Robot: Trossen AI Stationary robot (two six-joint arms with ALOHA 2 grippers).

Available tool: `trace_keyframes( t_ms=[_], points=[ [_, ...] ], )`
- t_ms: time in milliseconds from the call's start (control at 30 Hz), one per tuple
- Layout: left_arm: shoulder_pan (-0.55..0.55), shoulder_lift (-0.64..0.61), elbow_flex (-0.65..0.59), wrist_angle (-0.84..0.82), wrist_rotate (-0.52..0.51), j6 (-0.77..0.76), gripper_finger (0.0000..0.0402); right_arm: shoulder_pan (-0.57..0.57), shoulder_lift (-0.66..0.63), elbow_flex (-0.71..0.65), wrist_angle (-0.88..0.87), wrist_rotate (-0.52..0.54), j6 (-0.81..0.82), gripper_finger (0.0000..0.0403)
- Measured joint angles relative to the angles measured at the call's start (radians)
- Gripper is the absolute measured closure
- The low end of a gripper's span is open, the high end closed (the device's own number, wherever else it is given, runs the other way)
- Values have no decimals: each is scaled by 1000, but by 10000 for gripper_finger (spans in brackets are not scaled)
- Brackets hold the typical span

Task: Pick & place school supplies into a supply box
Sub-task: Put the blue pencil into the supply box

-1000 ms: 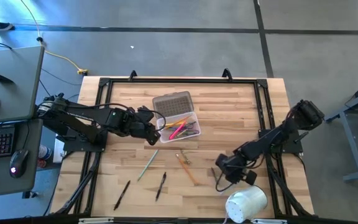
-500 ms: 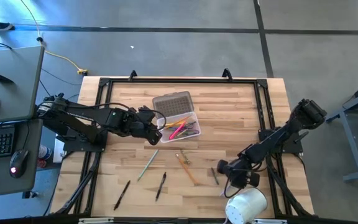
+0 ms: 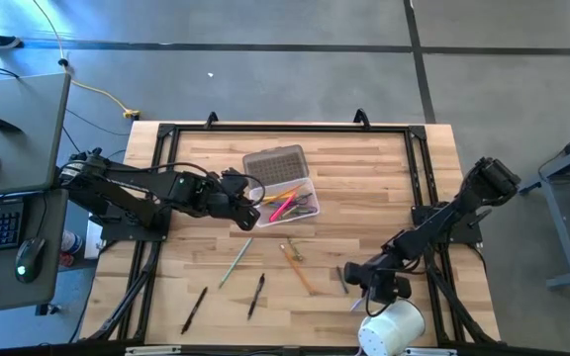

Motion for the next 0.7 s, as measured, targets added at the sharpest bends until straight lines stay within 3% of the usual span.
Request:
trace_keyframes(
  t_ms=[500,700],
  points=[
    [0,0,0,0,-11,0,190,-1,-5,-186,281,213,-16,305],
    [0,0,0,0,-11,2,190,-37,-2,-199,332,201,106,328]
  ],
)
